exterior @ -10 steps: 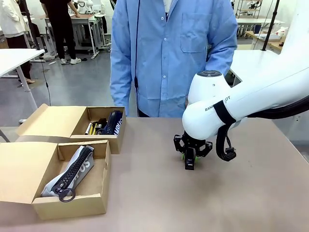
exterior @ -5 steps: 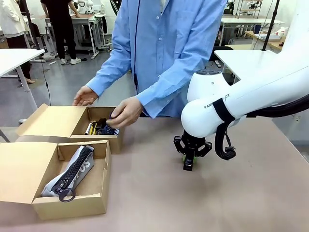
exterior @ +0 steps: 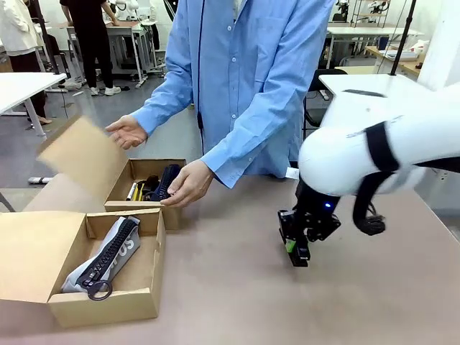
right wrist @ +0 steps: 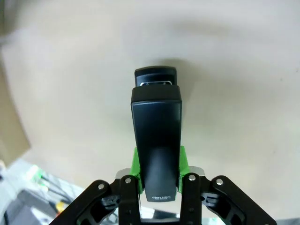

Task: Place items inside the box.
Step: Pick up a Pencil pouch or Stapler and place it inside the Mailer Box closest to the robot.

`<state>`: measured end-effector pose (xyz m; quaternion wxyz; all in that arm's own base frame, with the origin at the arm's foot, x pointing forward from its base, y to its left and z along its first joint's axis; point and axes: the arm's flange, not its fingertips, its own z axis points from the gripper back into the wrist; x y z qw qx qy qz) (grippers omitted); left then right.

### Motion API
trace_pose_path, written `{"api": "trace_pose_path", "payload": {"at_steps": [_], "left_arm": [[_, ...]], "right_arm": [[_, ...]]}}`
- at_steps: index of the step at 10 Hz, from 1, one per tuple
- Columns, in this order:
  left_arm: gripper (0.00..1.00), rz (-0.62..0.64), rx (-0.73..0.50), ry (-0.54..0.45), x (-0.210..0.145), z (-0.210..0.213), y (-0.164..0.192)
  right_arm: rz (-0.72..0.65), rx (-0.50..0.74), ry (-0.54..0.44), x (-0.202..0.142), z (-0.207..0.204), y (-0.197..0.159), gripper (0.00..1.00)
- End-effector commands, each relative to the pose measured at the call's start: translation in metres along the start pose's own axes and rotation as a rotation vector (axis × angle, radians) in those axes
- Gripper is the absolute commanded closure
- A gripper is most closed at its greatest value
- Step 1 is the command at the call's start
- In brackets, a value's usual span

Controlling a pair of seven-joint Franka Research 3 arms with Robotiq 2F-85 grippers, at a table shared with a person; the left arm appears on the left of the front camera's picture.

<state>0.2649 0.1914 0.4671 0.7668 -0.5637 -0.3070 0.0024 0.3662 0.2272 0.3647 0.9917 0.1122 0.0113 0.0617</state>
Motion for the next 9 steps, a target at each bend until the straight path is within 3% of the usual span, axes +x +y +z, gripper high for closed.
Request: {"api": "trace_pose_path", "payload": {"at_steps": [1, 2, 4, 5, 6, 9], "left_arm": [[0.00, -0.018, -0.022, -0.018, 0.000, -0.001, -0.001], [0.00, -0.018, -0.022, -0.018, 0.000, -0.001, -0.001], [0.00, -0.018, -0.022, -0.018, 0.000, -0.001, -0.001], [0.00, -0.018, -0.022, -0.018, 0.000, -0.001, -0.001], [0.00, -0.018, -0.022, -0.018, 0.000, -0.001, -0.001], [0.00, -0.018, -0.022, -0.018, 0.000, -0.001, -0.001]], "right_arm": [[0.224, 0.151, 0.012, -0.033, 0.012, -0.011, 1.00], [0.320, 0.243, -0.018, -0.039, 0.015, -0.009, 1.00], [0.279, 0.344, -0.158, -0.042, 0.026, -0.005, 1.00], [0.264, 0.358, -0.138, -0.039, 0.027, -0.006, 1.00], [0.282, 0.245, -0.107, -0.032, 0.036, 0.007, 1.00], [0.282, 0.245, -0.107, -0.032, 0.036, 0.007, 1.00]]}}
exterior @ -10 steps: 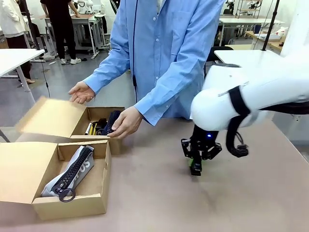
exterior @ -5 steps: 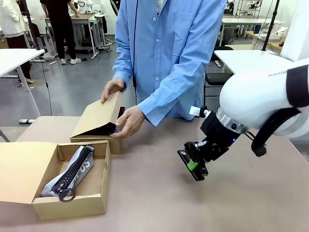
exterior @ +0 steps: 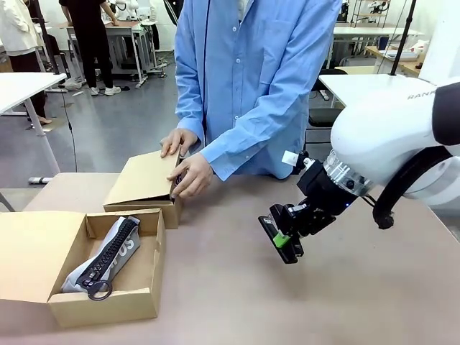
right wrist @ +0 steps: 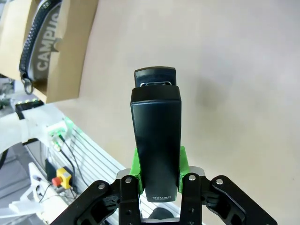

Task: Place items inside the box.
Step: Pick up a Pencil pouch or Stapler and place it inside the Mailer Box closest to the robot.

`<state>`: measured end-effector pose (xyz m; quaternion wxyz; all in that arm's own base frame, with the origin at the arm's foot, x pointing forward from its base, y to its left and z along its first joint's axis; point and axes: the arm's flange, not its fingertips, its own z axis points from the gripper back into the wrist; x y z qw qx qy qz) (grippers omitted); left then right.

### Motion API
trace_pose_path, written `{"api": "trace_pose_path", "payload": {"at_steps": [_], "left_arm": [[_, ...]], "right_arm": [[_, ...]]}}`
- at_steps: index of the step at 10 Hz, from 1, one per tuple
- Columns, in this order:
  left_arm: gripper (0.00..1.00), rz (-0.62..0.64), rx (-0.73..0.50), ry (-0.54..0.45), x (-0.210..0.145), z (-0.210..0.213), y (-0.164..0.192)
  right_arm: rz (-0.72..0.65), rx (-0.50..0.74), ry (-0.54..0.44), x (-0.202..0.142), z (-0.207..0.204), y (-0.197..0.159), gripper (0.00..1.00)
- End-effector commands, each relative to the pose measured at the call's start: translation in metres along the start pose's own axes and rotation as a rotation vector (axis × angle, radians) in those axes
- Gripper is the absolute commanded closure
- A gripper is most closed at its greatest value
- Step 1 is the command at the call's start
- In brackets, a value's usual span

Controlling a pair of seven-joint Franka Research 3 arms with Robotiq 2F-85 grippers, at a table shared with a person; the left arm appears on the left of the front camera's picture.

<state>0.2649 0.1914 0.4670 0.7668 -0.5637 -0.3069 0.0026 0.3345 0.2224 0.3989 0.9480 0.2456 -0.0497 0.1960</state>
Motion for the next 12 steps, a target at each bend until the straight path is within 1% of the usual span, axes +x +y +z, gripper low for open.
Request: {"api": "trace_pose_path", "payload": {"at_steps": [1, 11, 12], "left_arm": [[0.00, -0.018, -0.022, -0.018, 0.0002, -0.0006, -0.0014], [0.00, -0.018, -0.022, -0.018, 0.0002, -0.0006, -0.0014], [0.00, -0.018, -0.022, -0.018, 0.0002, -0.0006, -0.0014]], "right_arm": [[-0.008, -0.021, 0.002, 0.0011, 0.0022, 0.0006, 1.00], [-0.008, -0.021, 0.002, 0.0011, 0.0022, 0.0006, 1.00], [0.002, -0.002, 0.001, 0.0000, 0.0000, -0.0002, 0.67]]}}
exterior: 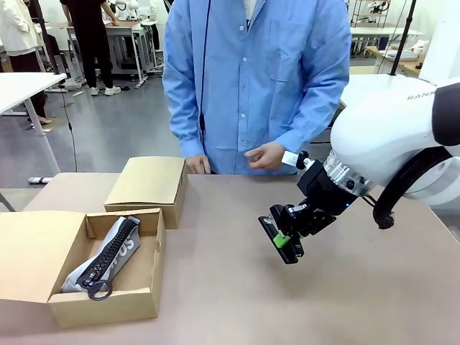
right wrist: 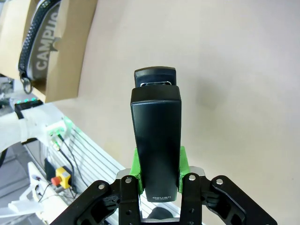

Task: Place items inside the box.
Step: Pick up a Pencil pouch or Stapler and place it inside the Mailer Box closest to the robot.

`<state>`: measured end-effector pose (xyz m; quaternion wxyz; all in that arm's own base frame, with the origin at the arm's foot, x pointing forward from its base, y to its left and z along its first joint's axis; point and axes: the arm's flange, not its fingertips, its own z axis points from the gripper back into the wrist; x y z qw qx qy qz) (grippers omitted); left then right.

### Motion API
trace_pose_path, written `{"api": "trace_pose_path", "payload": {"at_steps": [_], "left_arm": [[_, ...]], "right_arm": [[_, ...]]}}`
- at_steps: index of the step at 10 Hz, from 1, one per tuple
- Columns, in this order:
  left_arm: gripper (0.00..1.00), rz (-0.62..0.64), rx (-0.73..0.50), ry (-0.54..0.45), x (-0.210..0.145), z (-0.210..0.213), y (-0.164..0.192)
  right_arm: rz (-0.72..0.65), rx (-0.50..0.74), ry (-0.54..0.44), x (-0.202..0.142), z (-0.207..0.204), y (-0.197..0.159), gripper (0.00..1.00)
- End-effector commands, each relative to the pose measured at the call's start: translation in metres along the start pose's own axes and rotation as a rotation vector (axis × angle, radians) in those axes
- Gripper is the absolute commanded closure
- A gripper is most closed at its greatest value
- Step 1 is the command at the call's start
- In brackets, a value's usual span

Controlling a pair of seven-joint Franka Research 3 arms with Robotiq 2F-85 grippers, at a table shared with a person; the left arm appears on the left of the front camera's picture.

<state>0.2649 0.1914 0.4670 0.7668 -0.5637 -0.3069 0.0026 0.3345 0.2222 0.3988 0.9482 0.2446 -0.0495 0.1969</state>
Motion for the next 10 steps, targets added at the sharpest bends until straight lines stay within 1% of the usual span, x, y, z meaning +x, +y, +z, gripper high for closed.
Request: {"api": "trace_pose_path", "payload": {"at_steps": [1, 2, 3, 4, 5, 6, 7, 8, 9, 10], "left_arm": [[0.00, -0.018, -0.022, -0.018, 0.000, -0.001, -0.001], [0.00, -0.018, -0.022, -0.018, 0.000, -0.001, -0.001], [0.00, -0.018, -0.022, -0.018, 0.000, -0.001, -0.001], [0.00, -0.018, -0.022, -0.018, 0.000, -0.001, -0.001], [0.00, -0.018, -0.022, -0.018, 0.000, -0.001, -0.001], [0.00, -0.018, -0.022, -0.018, 0.000, -0.001, -0.001], [0.00, -0.018, -0.022, -0.018, 0.000, -0.001, -0.001], [0.00, -0.018, -0.022, -0.018, 0.000, -0.001, -0.001], [0.00, -0.018, -0.022, -0.018, 0.000, -0.001, -0.001], [0.00, -0.018, -0.022, -0.018, 0.000, -0.001, -0.001]], "right_arm": [[0.080, 0.051, 0.011, 0.006, -0.006, 0.021, 0.67], [0.033, 0.121, 0.021, 0.017, -0.012, 0.059, 0.67], [-0.050, 0.220, 0.010, 0.030, -0.021, 0.106, 0.67], [-0.062, 0.268, 0.077, 0.036, -0.035, 0.144, 0.67], [-0.096, 0.275, 0.135, 0.041, -0.053, 0.178, 0.67], [-0.135, 0.227, 0.102, 0.048, -0.075, 0.207, 0.67], [-0.142, 0.180, 0.019, 0.058, -0.101, 0.233, 0.67], [-0.077, 0.122, 0.073, 0.063, -0.119, 0.241, 0.67], [-0.106, 0.261, 0.101, 0.033, -0.077, 0.225, 0.67], [-0.106, 0.261, 0.101, 0.033, -0.077, 0.225, 0.67]]}}
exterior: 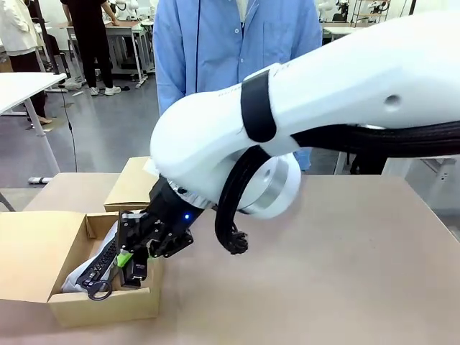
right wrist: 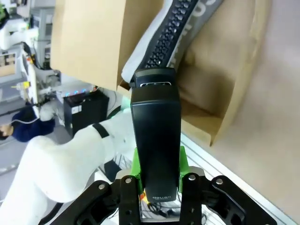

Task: Place items inside the box.
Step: Pick up a Pencil pouch or Stapler and place it inside the Mailer Box closest to the robot.

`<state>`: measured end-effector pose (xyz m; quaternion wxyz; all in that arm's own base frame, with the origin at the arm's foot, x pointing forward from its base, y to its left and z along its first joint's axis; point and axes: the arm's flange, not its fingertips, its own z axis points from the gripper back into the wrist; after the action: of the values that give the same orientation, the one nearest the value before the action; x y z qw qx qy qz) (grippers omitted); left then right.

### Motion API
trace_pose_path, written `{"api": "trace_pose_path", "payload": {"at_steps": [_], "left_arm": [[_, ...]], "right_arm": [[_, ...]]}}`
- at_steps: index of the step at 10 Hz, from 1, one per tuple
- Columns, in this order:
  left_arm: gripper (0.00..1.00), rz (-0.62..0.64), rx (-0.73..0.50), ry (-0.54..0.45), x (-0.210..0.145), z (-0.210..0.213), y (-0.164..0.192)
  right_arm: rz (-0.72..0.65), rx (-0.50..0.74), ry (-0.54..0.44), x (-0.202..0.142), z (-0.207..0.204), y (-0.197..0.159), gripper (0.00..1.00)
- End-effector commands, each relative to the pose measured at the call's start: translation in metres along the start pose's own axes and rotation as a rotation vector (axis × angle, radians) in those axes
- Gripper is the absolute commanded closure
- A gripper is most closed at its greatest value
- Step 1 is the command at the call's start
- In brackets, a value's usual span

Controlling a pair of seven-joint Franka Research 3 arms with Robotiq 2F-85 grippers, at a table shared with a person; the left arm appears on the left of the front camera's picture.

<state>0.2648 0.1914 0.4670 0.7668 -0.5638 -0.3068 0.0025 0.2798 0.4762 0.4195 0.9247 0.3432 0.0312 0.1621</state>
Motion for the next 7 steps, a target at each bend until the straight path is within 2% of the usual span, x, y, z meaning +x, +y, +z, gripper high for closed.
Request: {"api": "trace_pose_path", "payload": {"at_steps": [1, 2, 3, 5, 7], "left_arm": [[0.00, -0.019, -0.022, -0.018, 0.000, -0.001, -0.001], [0.00, -0.019, -0.022, -0.018, 0.000, -0.001, -0.001], [0.00, -0.019, -0.022, -0.018, 0.000, -0.001, -0.001], [0.00, -0.019, -0.022, -0.018, 0.000, -0.001, -0.001], [0.00, -0.019, -0.022, -0.018, 0.000, -0.001, -0.001]], "right_arm": [[0.008, -0.006, -0.005, 0.001, -0.008, 0.001, 0.67], [-0.077, -0.095, -0.080, 0.000, -0.014, 0.008, 0.67], [-0.181, -0.115, -0.165, 0.006, -0.022, 0.017, 0.67], [-0.270, -0.102, -0.211, 0.011, -0.032, 0.030, 0.67], [-0.344, -0.164, -0.233, 0.018, -0.038, 0.032, 0.67]]}}
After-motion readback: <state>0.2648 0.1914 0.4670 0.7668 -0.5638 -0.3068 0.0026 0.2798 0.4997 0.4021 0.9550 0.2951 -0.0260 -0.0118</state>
